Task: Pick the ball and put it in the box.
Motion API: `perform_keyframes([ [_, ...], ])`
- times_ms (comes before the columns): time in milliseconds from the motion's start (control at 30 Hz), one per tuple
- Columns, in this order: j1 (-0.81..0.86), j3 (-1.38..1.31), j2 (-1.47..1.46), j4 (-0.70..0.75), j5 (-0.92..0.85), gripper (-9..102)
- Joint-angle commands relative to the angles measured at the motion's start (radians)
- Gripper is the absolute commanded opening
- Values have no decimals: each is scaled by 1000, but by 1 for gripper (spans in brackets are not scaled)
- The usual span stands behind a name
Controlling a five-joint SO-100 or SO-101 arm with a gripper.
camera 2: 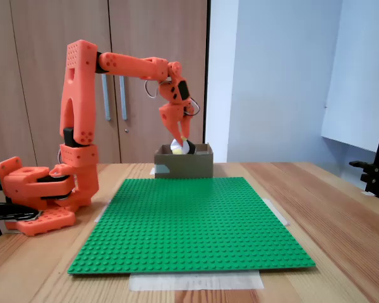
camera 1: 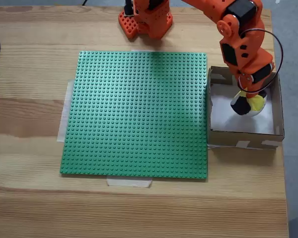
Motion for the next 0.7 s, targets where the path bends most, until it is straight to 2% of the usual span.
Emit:
perform_keyframes([
  [0, 0, -15, 31, -18, 8, -1],
  [667, -18, -15, 34, -18, 11, -1],
])
